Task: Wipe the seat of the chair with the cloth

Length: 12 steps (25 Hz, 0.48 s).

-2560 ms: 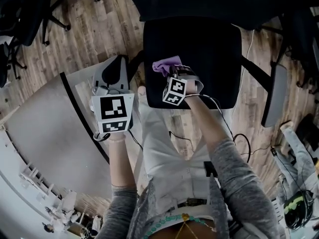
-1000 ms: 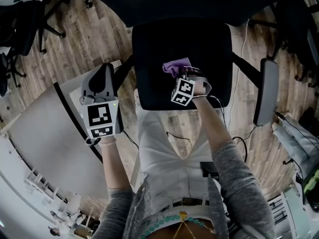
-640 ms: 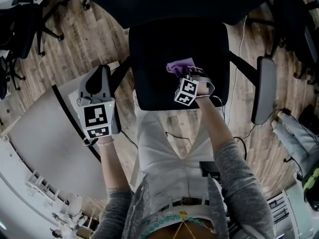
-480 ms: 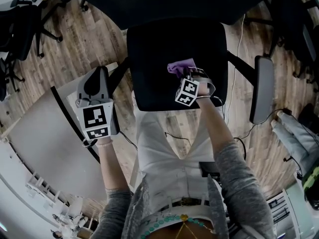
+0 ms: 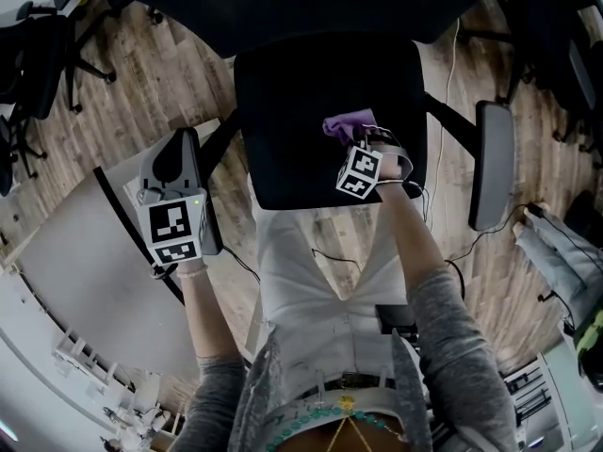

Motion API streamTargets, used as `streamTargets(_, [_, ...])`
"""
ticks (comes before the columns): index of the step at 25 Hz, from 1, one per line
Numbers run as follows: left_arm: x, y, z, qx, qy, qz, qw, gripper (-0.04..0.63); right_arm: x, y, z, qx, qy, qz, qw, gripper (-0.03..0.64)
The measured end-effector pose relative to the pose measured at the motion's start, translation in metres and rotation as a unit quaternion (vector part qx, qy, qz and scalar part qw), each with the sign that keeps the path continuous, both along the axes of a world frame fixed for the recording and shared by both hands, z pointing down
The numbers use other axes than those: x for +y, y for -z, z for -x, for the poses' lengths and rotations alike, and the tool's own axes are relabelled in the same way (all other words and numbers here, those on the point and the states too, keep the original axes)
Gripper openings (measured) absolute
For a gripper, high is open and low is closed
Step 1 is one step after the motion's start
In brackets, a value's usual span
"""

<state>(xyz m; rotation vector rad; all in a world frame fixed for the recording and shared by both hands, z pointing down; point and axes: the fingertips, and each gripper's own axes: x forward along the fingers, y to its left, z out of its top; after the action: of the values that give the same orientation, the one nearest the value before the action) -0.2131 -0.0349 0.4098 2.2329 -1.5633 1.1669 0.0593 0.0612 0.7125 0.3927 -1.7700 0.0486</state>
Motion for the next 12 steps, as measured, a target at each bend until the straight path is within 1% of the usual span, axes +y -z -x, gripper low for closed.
streamTargets(3, [0.000, -0.001, -0.001, -0.006, 0.000, -0.001, 1.0000, -0.002, 0.000, 0.001, -0.010, 0.006, -0.007, -0.001, 1.000, 0.048])
streamTargets(9, [0.000, -0.001, 0.000, -0.002, 0.000, 0.001, 1.0000, -0.003, 0.001, 0.003, -0.026, 0.010, -0.022, -0.005, 1.000, 0.048])
streamTargets(12, [-0.001, 0.000, -0.001, -0.007, 0.000, -0.001, 1.0000, -0.003, 0.000, 0.005, -0.035, 0.013, -0.031, -0.008, 0.999, 0.048])
